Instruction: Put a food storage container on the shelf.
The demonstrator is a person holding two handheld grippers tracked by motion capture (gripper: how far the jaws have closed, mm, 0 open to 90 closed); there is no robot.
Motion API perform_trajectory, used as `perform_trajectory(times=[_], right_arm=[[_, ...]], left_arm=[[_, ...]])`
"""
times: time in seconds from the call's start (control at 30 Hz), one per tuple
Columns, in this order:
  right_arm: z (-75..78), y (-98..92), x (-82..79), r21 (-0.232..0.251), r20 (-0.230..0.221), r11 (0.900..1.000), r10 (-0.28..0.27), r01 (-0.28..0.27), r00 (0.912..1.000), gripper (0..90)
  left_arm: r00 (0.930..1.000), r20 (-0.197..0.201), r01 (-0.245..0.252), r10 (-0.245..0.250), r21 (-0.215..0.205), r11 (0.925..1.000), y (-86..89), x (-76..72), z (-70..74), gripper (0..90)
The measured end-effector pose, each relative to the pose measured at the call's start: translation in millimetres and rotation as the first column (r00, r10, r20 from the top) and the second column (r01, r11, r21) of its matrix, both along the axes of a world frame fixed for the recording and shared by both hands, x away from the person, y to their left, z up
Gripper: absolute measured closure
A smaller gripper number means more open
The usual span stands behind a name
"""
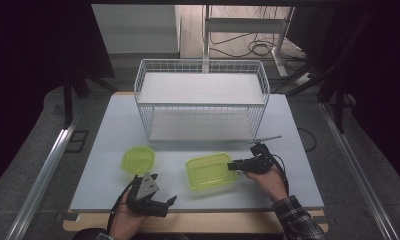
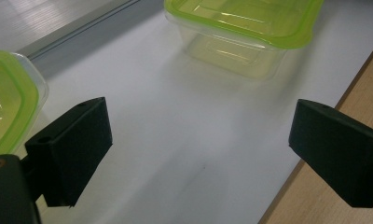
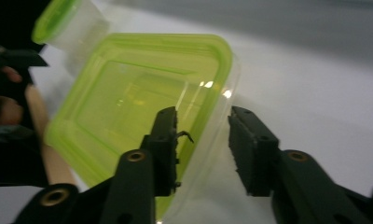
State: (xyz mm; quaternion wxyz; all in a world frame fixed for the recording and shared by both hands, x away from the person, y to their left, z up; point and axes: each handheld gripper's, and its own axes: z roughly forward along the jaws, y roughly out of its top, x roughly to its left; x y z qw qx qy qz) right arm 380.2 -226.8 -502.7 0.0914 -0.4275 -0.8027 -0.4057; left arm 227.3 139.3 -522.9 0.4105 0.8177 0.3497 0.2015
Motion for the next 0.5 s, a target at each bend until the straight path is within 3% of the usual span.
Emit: perform_trajectory(times=[0.13, 0.27, 0.5], right_arm=[[-0.7, -0.1, 2.8, 0.04, -0.072, 0.999, -0.003, 0.006, 0.9974, 71.9], [-0.3, -1.5, 4.2, 0.116, -0.138, 0.993, 0.011, 0.005, 0.9903, 79.7], [3.8, -2.2, 1.3, 0.127, -0.134, 0.992, 0.008, 0.009, 0.991, 80.4]], left_arm=[[1.0, 0.0, 0.002, -0.002, 0.006, 1.0, -0.6, 0.1, -0.3, 5.6], [1.0, 0.002, 0.002, -0.002, 0.006, 1.0, -0.6, 0.0, -0.3, 5.6], [1.0, 0.008, 0.0, 0.0, -0.005, 1.0, 0.4, -0.5, 1.0, 5.6]])
